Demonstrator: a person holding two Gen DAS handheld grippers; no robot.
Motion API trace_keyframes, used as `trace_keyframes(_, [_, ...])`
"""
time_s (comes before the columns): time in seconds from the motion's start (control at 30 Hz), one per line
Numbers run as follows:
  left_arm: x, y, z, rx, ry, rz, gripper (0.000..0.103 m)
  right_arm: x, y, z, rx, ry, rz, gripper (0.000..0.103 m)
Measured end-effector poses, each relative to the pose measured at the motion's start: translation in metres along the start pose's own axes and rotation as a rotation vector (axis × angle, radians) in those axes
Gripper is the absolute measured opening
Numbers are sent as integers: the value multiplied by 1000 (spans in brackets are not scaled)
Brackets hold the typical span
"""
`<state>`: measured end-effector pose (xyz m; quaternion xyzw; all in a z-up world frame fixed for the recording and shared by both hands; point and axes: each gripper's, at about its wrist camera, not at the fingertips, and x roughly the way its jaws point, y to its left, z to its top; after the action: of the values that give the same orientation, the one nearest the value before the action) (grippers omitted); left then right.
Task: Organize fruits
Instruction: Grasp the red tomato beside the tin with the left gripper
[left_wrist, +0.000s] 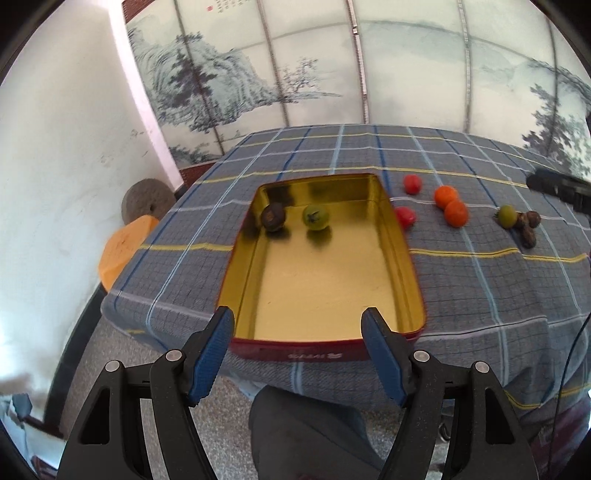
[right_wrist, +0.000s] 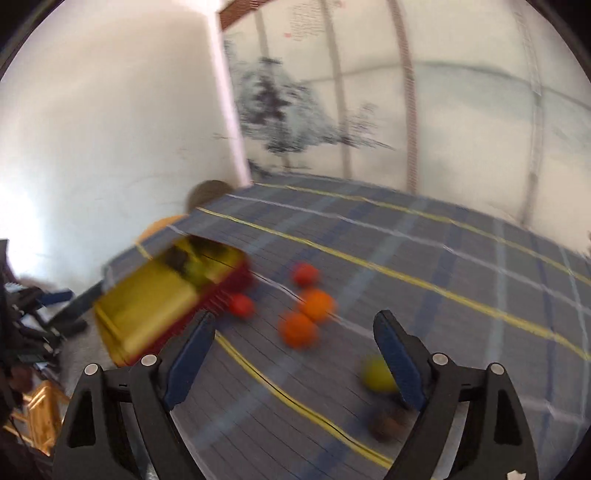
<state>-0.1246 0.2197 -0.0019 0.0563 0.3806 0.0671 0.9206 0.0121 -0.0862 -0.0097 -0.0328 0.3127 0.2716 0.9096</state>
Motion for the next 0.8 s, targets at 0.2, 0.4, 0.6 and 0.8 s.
trace_keyframes(0.2, [-4,-29,20,98,-45,-160,72,-31,-90,-61,158,63,-221,86])
trace_keyframes(0.4, [13,-73,68,390,-36,-237,72,-41,-120,-85,251,47,-216,86])
trace_keyframes(0.6, [51,-119,112,824,-9,-417,72,-46,-118,-87,254,10,-175,95])
trace_keyframes(0.8, [112,-143,124,1104,164,-459,67,-55,-128,-94,302,-27,-146,98])
